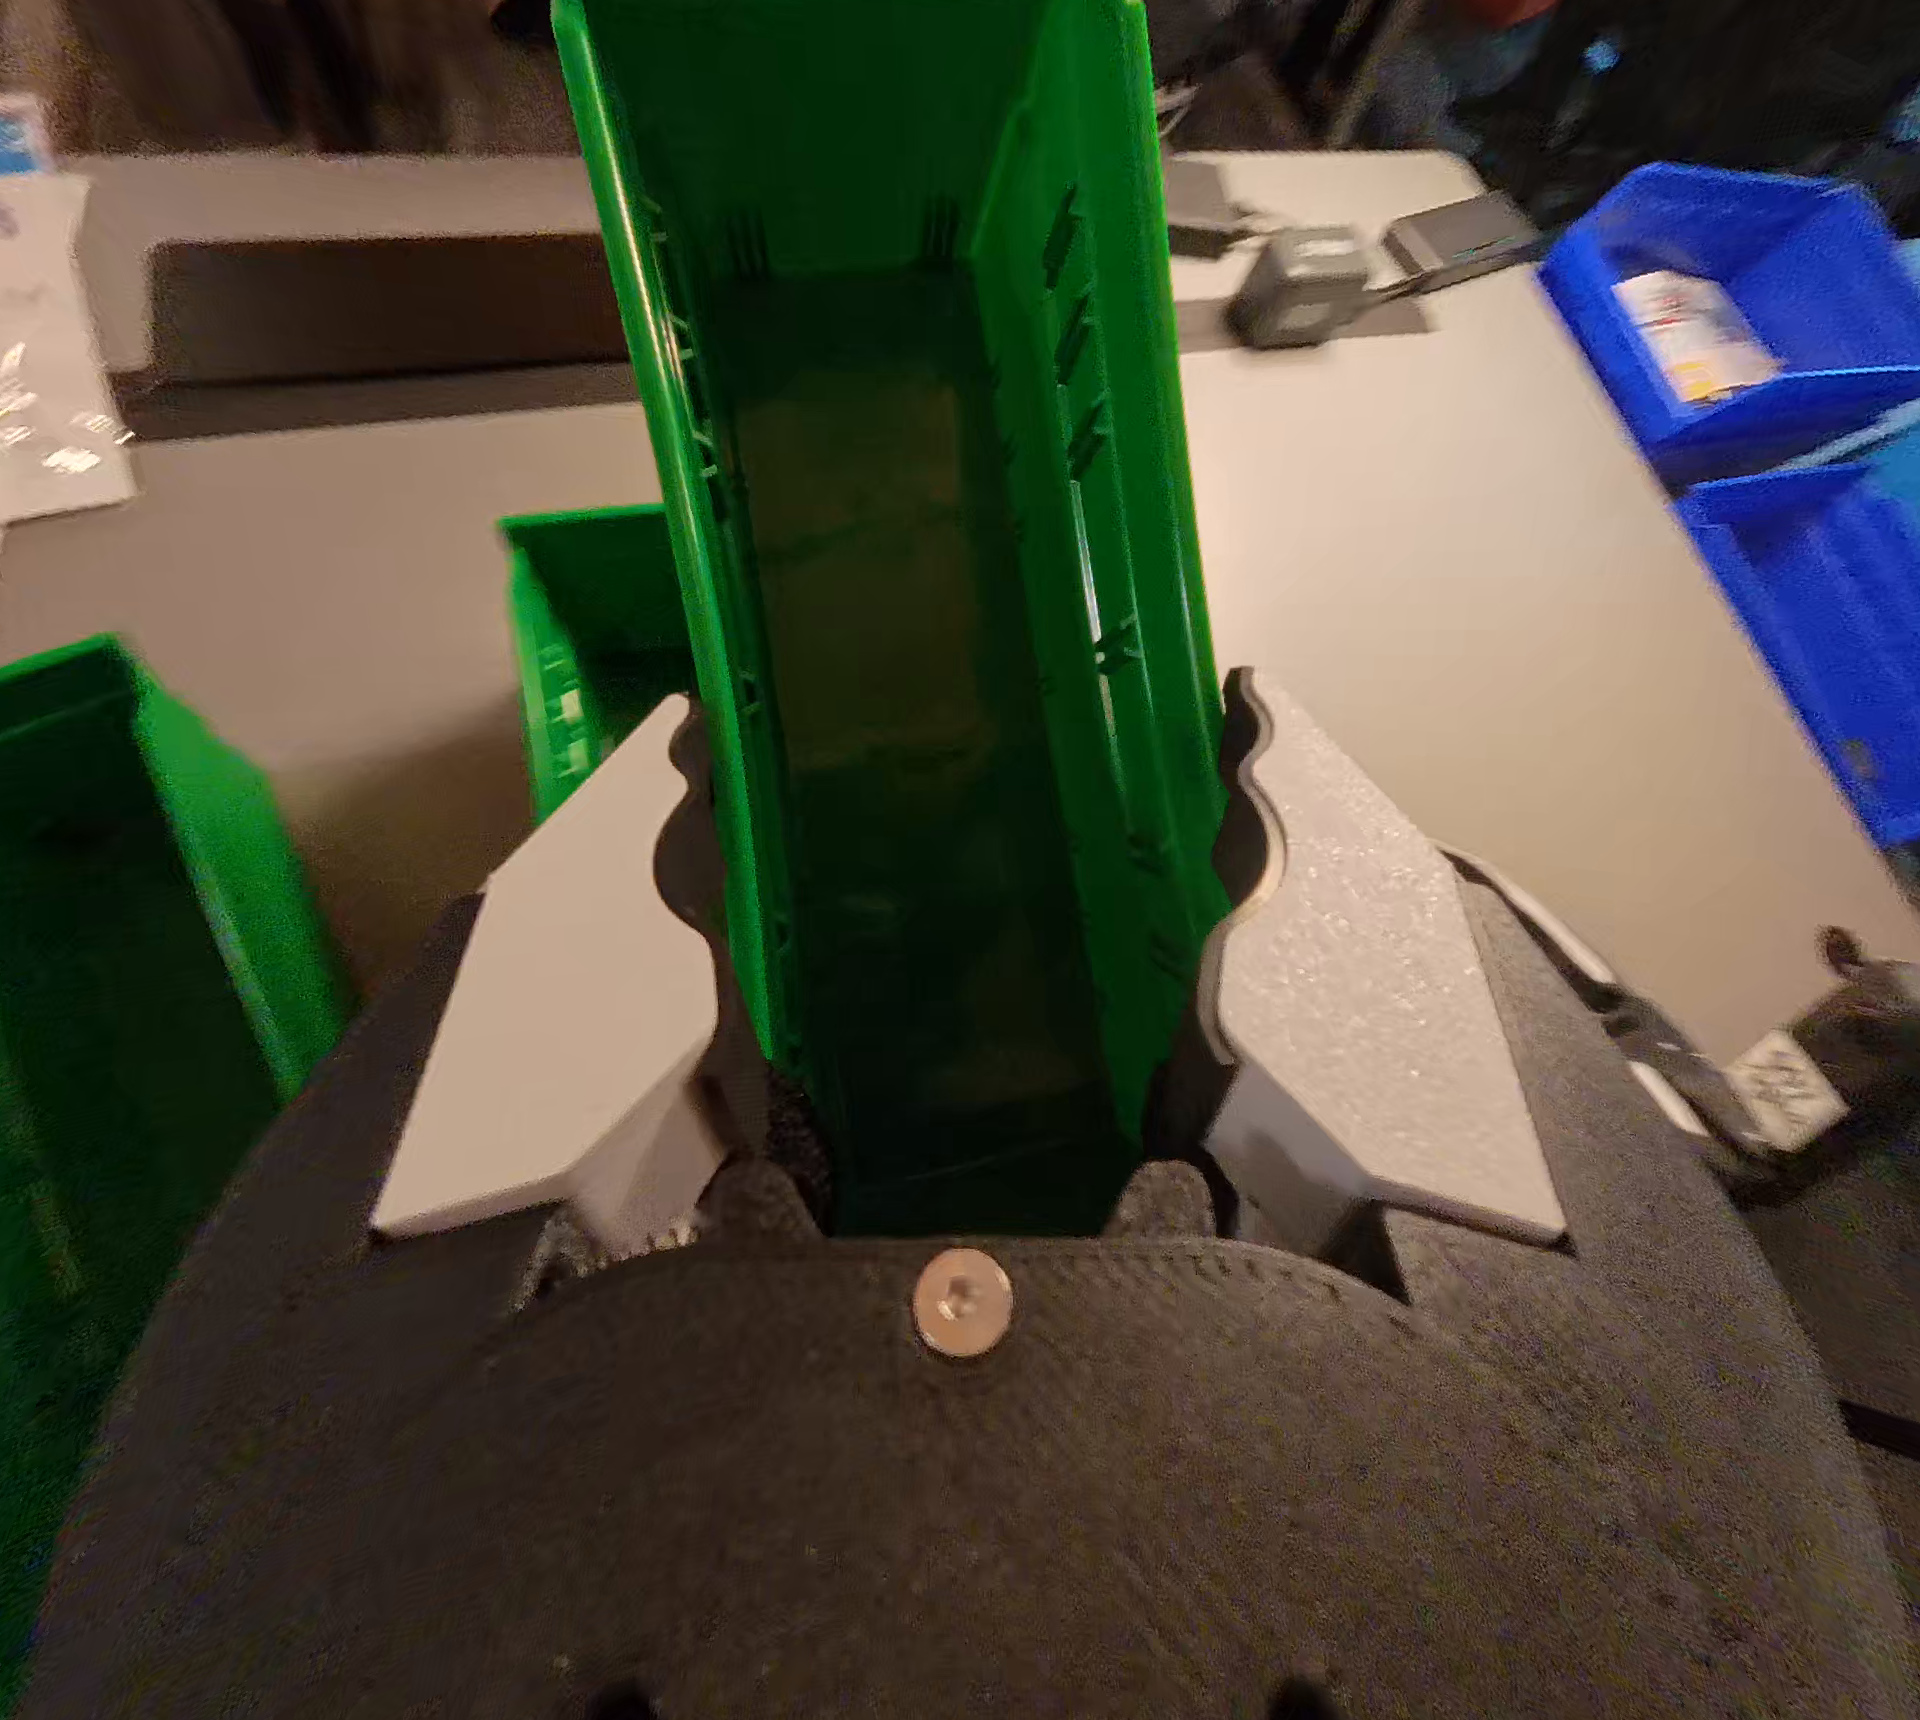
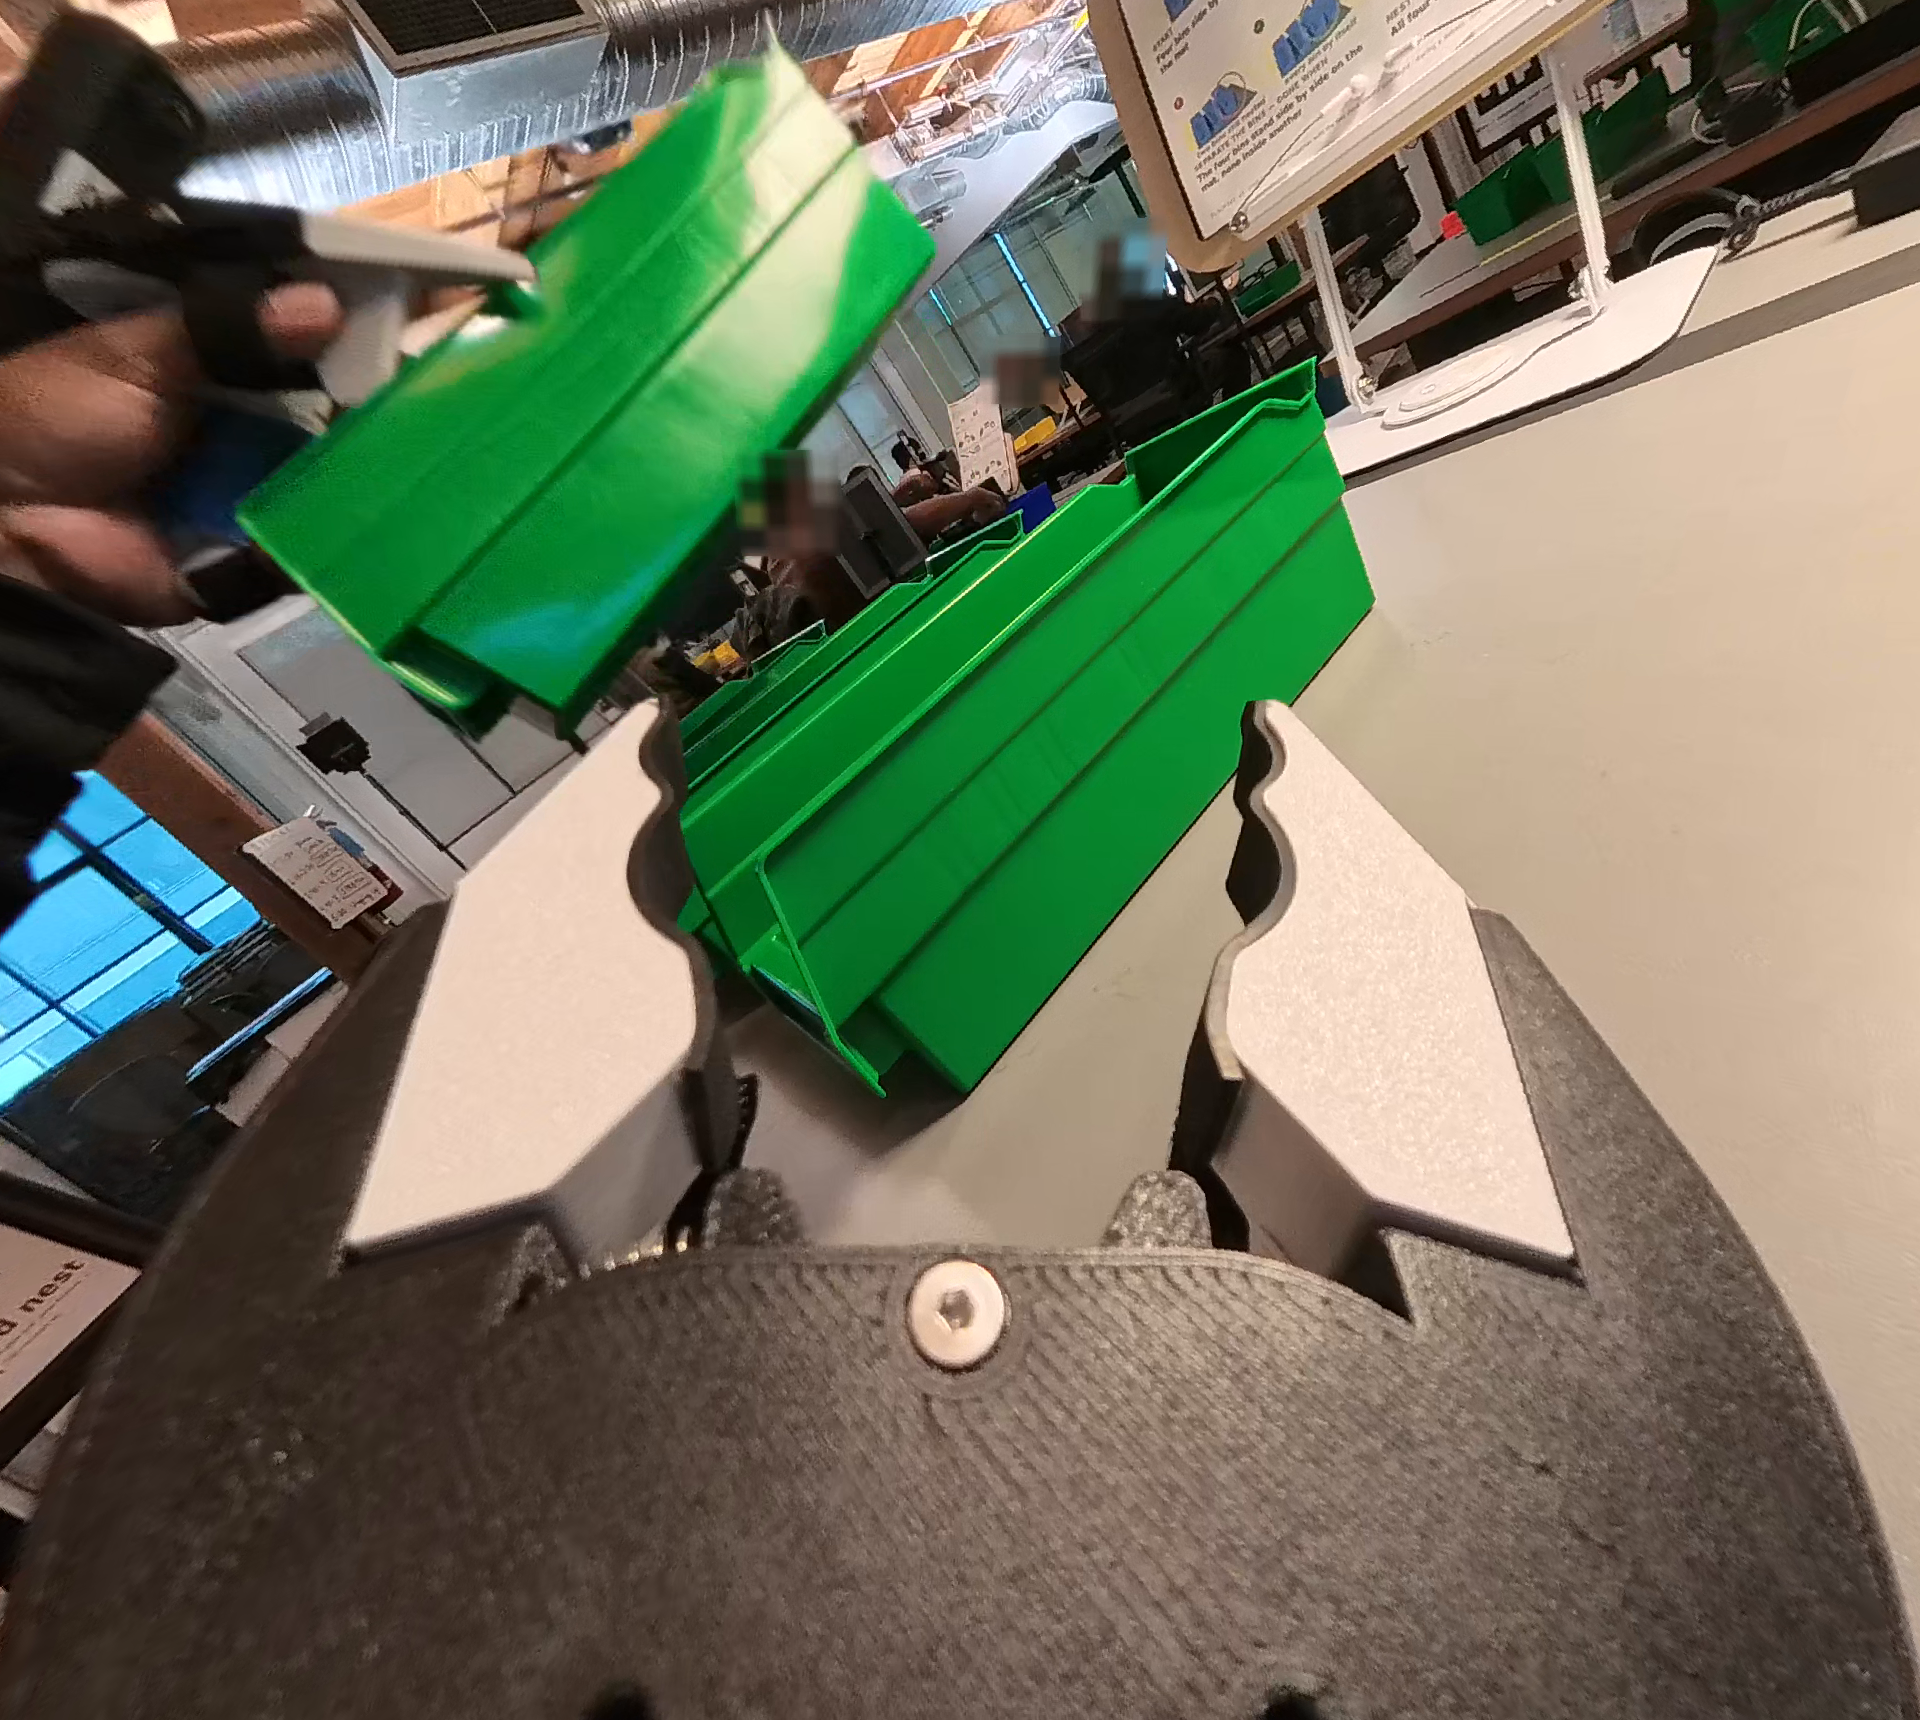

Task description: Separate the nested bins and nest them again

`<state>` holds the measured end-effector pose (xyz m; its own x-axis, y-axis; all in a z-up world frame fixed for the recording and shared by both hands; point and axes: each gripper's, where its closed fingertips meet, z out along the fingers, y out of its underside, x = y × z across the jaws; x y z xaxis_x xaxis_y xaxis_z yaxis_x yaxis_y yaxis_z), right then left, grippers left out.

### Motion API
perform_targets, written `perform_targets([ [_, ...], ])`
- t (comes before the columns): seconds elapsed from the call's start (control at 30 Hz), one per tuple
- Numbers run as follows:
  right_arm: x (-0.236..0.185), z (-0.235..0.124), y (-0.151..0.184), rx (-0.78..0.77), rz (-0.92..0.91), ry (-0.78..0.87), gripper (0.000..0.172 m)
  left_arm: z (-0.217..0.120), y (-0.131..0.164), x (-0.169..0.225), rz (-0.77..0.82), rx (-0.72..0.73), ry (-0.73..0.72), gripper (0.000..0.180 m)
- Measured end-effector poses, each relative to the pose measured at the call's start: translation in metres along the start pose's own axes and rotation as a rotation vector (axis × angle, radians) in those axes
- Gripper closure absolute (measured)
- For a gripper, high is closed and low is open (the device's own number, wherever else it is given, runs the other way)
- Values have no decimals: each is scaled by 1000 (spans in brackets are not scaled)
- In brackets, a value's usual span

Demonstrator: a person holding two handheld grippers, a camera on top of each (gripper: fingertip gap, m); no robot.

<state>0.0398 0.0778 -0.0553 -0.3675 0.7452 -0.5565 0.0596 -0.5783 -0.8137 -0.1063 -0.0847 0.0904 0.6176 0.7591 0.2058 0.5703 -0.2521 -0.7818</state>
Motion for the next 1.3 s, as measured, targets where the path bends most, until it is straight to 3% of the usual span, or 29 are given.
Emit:
perform_targets([
  [0.2,5,-20,-20,85,28,2,71,24,-8,129,3,37,239,83],
  [0.37,56,-82,-71,176,21,186,73,85,14,205,-14,-19,317,82],
  [0.57,127,-146,-96,198,142,355,69,173,69,239,19,-160,231,80],
  [0.8,125,-130,-80,67,94,349,69,233,114,234,-26,-246,127,72],
  [0.97,124,-124,-73,17,75,354,69,223,94,249,-145,-136,229,67],
  [1.1,122,-126,-76,36,85,334,69,182,84,255,-43,-38,325,53],
  [1.2,120,-126,-75,32,83,326,69,131,104,257,97,25,475,57],
  [1.3,120,-123,-72,9,79,327,69,82,148,238,222,87,570,63],
])
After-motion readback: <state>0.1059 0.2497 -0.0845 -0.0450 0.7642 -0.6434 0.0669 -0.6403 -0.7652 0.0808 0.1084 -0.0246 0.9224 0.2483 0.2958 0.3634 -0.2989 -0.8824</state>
